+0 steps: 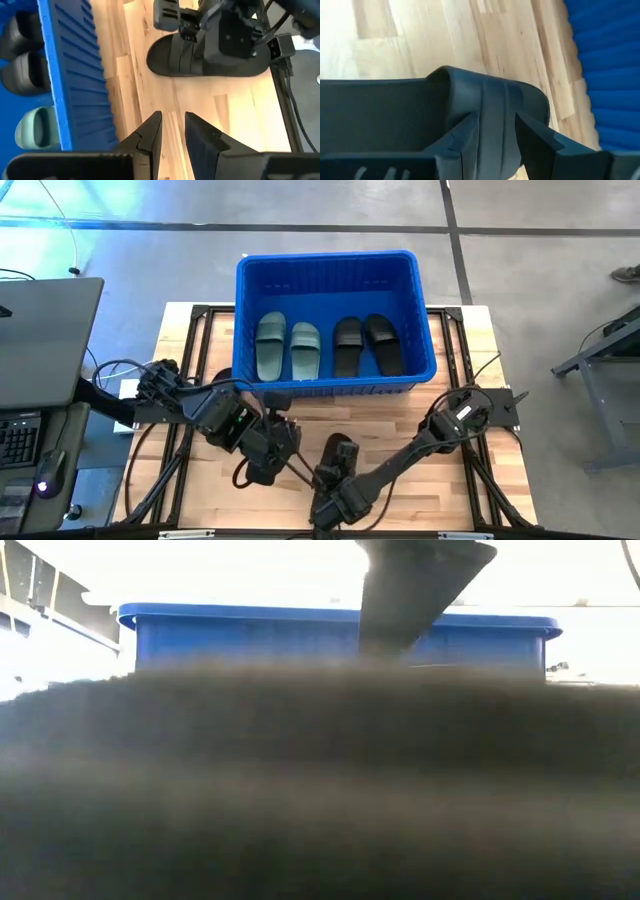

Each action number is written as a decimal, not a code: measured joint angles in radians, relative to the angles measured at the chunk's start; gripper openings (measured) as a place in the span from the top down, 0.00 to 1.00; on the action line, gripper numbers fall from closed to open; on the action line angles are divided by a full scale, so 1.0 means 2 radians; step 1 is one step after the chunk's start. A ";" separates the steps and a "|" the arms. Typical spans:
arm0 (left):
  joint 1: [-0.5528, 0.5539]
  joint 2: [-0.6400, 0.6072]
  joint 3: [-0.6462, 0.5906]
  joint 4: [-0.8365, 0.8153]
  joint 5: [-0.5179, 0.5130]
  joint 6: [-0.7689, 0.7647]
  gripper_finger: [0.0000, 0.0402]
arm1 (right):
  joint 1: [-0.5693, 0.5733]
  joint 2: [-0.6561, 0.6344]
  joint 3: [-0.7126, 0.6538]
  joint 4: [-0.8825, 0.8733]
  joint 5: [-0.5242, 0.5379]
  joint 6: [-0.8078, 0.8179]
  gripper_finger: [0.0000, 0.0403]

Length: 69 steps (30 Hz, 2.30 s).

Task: Pick and place slides into bin
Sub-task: Put the black slide into the blue bin

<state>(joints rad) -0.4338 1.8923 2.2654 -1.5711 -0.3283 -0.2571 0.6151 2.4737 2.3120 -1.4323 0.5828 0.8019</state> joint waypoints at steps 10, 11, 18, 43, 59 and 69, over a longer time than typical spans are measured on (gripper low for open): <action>-0.036 0.000 0.000 0.000 -0.004 -0.001 0.86 | 0.028 -0.004 0.021 0.005 0.029 0.059 0.69; -0.038 0.000 0.000 0.000 -0.006 -0.002 0.86 | 0.030 -0.004 0.021 0.004 0.029 0.058 0.69; -0.050 0.000 0.000 0.000 -0.007 -0.022 0.86 | 0.037 -0.003 0.021 -0.012 0.085 0.057 0.69; -0.058 0.001 0.000 0.000 -0.025 -0.026 0.86 | -0.006 0.003 -0.064 -0.012 0.089 0.092 0.83; -0.058 0.001 0.000 0.000 -0.032 -0.014 0.86 | 0.002 -0.068 -0.011 -0.044 0.143 0.003 0.99; -0.058 -0.002 0.000 0.000 -0.039 -0.014 0.86 | -0.017 -0.120 -0.010 -0.024 -0.027 0.003 0.90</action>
<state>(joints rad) -0.5499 1.8885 2.2650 -1.5711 -0.4057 -0.2848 0.5820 2.2340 2.2913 -1.4797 0.5289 0.8084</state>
